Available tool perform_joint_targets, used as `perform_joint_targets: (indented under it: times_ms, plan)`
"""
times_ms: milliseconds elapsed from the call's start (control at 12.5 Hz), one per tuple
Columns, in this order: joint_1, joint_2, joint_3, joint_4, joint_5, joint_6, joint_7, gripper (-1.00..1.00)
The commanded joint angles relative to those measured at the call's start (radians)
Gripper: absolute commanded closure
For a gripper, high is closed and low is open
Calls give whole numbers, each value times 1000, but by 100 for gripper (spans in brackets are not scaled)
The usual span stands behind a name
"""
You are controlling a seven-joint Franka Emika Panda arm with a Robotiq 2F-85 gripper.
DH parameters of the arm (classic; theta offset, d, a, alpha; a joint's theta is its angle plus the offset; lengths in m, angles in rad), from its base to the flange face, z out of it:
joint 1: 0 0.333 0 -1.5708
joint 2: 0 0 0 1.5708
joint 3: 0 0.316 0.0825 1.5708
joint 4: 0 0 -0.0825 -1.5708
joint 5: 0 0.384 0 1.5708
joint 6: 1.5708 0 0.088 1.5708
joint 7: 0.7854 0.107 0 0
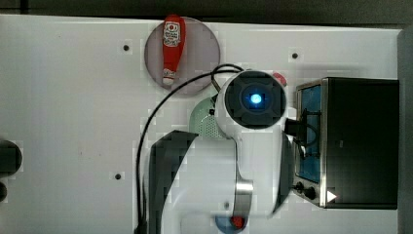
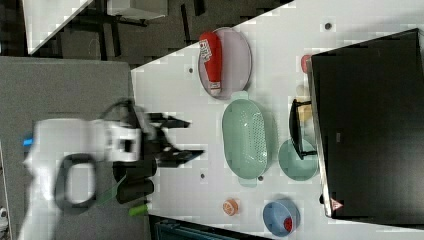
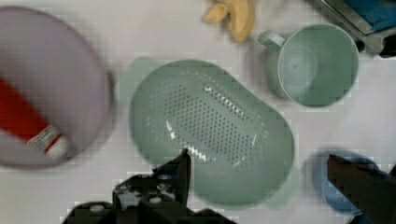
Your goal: Drag strainer left to right.
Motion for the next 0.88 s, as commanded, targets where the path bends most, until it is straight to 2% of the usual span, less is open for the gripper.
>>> perform_joint_targets:
  times_ms: [80, 400, 880]
  plan:
    - [0, -122, 27, 77, 17, -205, -57, -100]
    - [1, -212, 28, 95, 26, -256, -145, -100]
    - [1, -218, 26, 93, 26, -287, -145, -100]
